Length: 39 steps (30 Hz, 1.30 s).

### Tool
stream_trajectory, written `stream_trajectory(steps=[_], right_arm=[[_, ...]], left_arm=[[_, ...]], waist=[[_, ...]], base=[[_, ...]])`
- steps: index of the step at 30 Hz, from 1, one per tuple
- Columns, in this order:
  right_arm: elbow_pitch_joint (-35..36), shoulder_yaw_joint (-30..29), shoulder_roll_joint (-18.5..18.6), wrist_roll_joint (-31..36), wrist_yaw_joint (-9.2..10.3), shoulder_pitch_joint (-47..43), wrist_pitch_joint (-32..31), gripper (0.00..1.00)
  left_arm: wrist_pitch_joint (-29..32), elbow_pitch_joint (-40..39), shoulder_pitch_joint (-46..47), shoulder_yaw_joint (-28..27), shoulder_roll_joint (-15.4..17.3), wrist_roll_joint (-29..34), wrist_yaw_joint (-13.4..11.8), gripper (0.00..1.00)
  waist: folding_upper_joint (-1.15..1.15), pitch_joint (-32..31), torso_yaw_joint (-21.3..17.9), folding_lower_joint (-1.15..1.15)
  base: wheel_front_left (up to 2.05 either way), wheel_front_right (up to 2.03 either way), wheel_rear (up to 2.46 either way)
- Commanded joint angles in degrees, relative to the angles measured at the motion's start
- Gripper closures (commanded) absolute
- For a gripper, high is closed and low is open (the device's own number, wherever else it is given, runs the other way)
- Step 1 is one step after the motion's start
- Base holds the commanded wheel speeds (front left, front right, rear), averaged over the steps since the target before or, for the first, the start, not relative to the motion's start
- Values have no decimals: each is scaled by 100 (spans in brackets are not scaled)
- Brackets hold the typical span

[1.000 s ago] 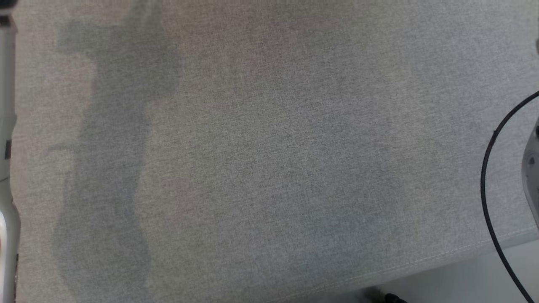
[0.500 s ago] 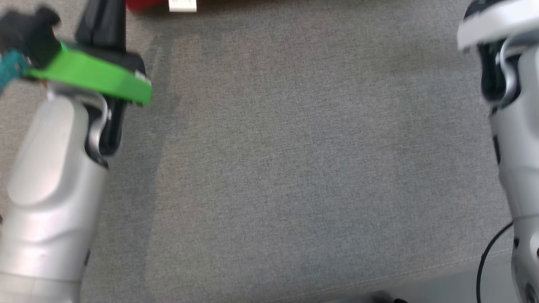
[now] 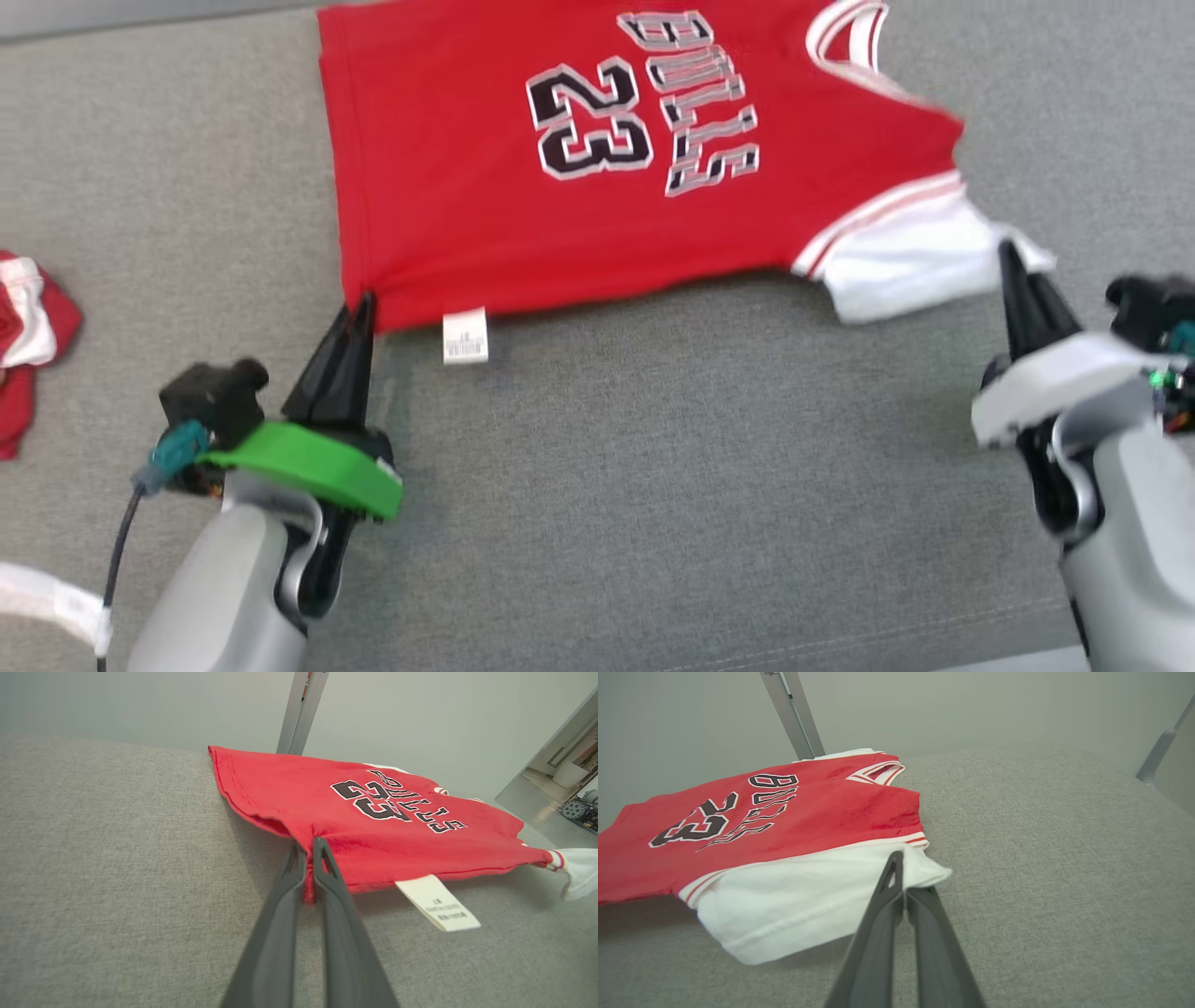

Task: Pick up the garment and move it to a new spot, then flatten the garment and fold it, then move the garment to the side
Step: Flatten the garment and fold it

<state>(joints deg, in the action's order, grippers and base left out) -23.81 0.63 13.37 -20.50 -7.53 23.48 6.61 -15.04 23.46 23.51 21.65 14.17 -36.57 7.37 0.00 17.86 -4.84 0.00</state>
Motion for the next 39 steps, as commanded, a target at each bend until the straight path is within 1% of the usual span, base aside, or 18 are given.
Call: stream_trajectory(steps=[1, 3, 5, 7, 11, 17, 20, 24, 29, 33, 36, 39], right_arm=[[235, -88, -78, 135, 8, -366, -194, 100], [611, -225, -233, 273, 8, -790, -509, 100], [993, -229, -372, 345, 8, -1168, -844, 100], [1338, -303, -471, 403, 9, -1514, -1191, 100], [1935, -544, -689, 489, 9, -2103, -1959, 100], [2610, -891, -927, 610, 9, -2723, -3037, 100], [2897, -1005, -996, 599, 9, -2925, -3466, 100], [3192, -1154, -1027, 590, 9, -3140, -3942, 100], [3402, -1270, -1037, 514, 9, -3282, -4306, 100], [3538, -1271, -1040, 508, 9, -3147, -4208, 100], [3621, -1193, -1041, 573, 9, -2960, -4090, 100], [3680, -1114, -1040, 696, 9, -2760, -4102, 100]], left_arm=[[-18, -24, -223, -48, 107, 43, 12, 100], [-18, -20, -441, -66, 141, 100, 12, 100], [-18, -13, -619, -137, 166, 101, 12, 100], [-18, 9, -779, -240, 207, 147, -32, 100], [-18, 75, -1112, -299, 192, 107, -47, 100], [132, 60, -1523, -215, 195, 20, -101, 100], [262, -31, -1731, -181, 199, -57, -146, 100], [442, -303, -1972, -127, 199, -71, -304, 100], [653, -565, -2090, -60, 249, -63, -413, 100], [700, -723, -2062, -39, 257, -55, -462, 100], [728, -822, -1902, -22, 235, -64, -451, 100], [834, -892, -1769, -4, 190, -112, -445, 100]], waist=[[0, -468, 124, 0], [0, -575, 131, 0], [0, -653, 133, 0], [0, -723, 130, 0], [0, -846, 135, 0], [0, -945, 150, 0], [0, -966, 163, 0], [0, -972, 216, 0], [0, -943, 279, 0], [0, -904, 310, 0], [0, -877, 327, 0], [0, -854, 335, 0]], base=[[0, 0, 0], [0, 0, 0], [0, 0, 0], [0, 0, 0], [0, 0, 0], [0, 0, 0], [0, 0, 0], [0, 0, 0], [0, 0, 0], [0, 0, 0], [0, 0, 0], [0, 0, 0]])
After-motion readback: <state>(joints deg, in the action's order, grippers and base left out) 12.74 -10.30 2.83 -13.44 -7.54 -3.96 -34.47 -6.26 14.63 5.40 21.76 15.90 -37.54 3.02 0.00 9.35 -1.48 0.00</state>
